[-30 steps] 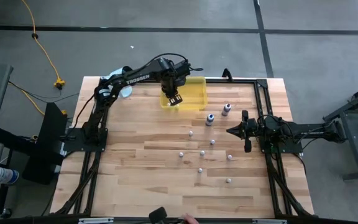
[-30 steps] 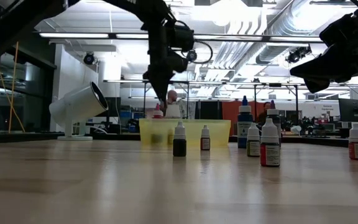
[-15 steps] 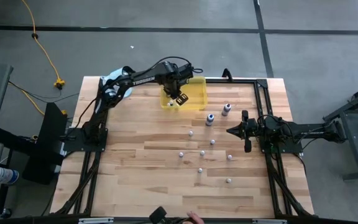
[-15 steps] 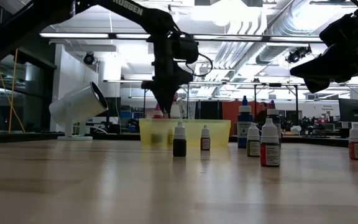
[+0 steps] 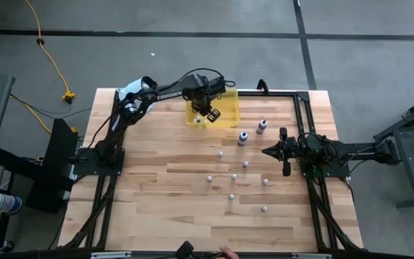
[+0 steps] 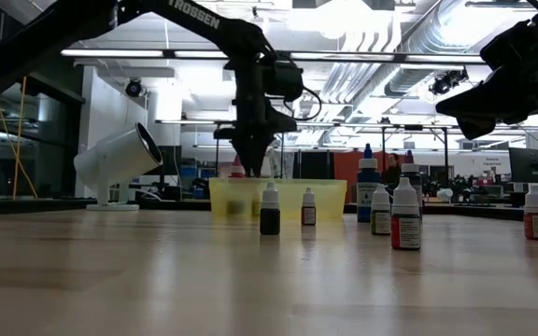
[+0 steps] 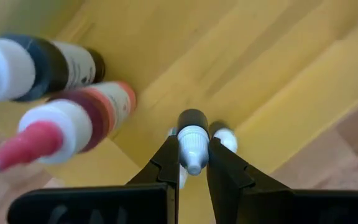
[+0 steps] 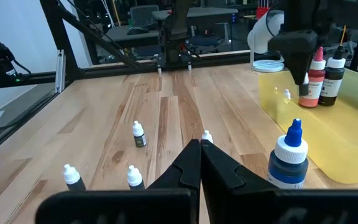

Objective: Pick & Place food coloring
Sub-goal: Put the small black food coloring bottle into the yellow container

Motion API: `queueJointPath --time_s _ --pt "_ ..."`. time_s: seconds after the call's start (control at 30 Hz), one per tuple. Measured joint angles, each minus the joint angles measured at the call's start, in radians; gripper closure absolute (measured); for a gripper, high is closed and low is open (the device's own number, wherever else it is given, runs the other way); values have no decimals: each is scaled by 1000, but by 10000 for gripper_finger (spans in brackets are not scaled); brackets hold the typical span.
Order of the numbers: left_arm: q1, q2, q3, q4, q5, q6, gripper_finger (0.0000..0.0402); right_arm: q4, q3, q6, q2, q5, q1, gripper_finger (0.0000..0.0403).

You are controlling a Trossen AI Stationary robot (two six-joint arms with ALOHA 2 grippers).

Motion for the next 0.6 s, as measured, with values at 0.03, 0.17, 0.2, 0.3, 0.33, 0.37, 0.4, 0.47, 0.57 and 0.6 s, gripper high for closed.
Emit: queueJointPath --time_s 0.03,0.17,0.2,0.3,0.33,0.37,0.4,0.47,0.57,0.6 --pt "0 5 -1 -6 2 -9 363 0 0 0 0 0 0 402" --pt "-7 28 -1 1 9 -45 363 0 0 0 0 0 0 402" --pt "-7 29 -3 -10 13 -49 363 0 0 0 0 0 0 402" --pt "-13 41 1 14 12 -70 363 0 0 0 0 0 0 402" --pt "-13 44 -1 6 12 -75 363 0 0 0 0 0 0 402" --pt "-13 45 -3 -3 12 -81 363 0 0 0 0 0 0 402" --pt "-13 45 -3 2 11 -84 363 0 0 0 0 0 0 402" --pt "-13 46 0 10 3 -92 363 0 0 0 0 0 0 402" --pt "-13 51 -1 0 -7 -98 363 0 0 0 0 0 0 402" --pt "-13 52 -2 1 -7 -98 363 0 0 0 0 0 0 402"
